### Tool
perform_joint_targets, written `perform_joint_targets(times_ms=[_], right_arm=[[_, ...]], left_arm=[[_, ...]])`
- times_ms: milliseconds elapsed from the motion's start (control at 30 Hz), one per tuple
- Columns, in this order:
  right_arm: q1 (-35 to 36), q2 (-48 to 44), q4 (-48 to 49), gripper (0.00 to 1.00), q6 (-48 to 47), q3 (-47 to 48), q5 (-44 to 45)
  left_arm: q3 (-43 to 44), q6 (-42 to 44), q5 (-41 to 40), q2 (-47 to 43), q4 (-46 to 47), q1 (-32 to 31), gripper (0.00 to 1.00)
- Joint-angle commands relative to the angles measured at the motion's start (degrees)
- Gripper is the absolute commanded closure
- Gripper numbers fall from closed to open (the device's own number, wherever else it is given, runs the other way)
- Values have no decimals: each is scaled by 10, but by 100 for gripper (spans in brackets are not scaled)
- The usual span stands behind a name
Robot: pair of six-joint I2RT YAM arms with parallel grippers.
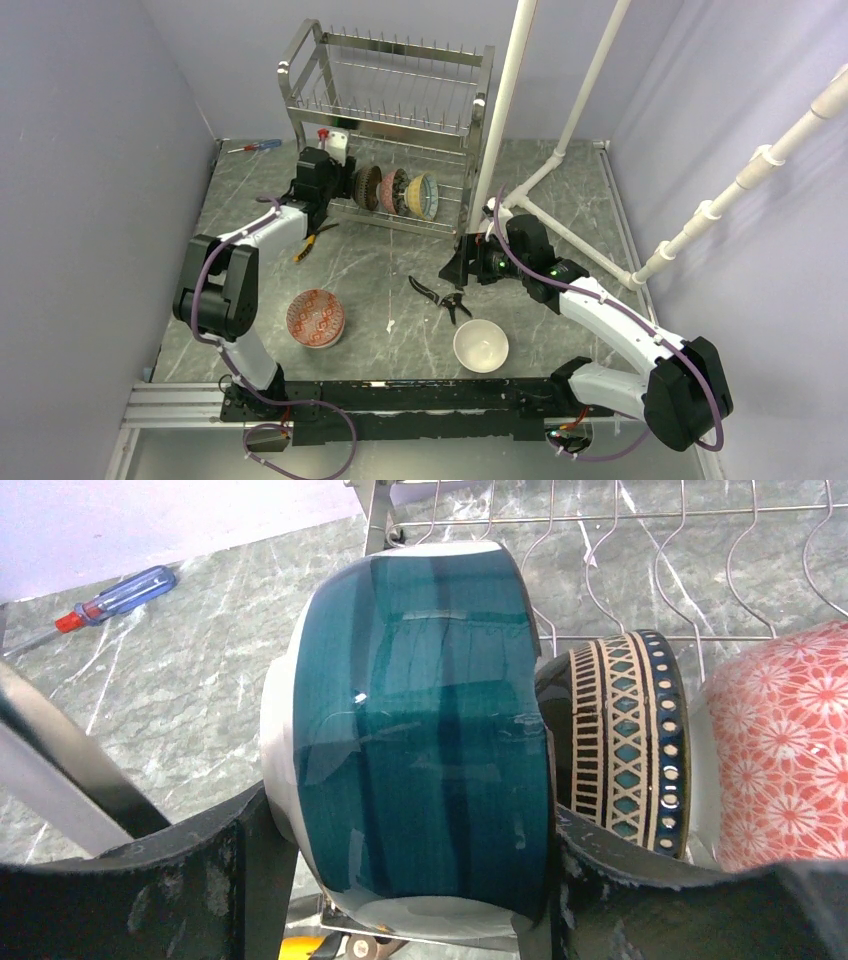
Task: Load the bowls into the dish rack
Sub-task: Place the bowl in the dish rack.
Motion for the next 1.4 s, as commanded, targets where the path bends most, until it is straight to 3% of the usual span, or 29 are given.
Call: perform_joint_targets(times_ms=[0, 500, 933, 1200, 1367], right_arm=[[-2, -9, 3, 11, -12, 0, -12], [-2, -8, -1, 11, -14, -4, -8], [-1, -5, -2, 11, -14, -5, -8], [-2, -5, -6, 11, -15, -4, -6], [-2, -3, -8, 11, -16, -2, -7]], left_arm=[[43, 19, -19, 6, 54, 1, 73], [81, 39, -33, 54, 14, 1, 71], [111, 50, -68, 77, -51, 1, 62], [106, 49, -95, 81, -54, 1, 34], [108, 50, -109, 88, -62, 1, 27]])
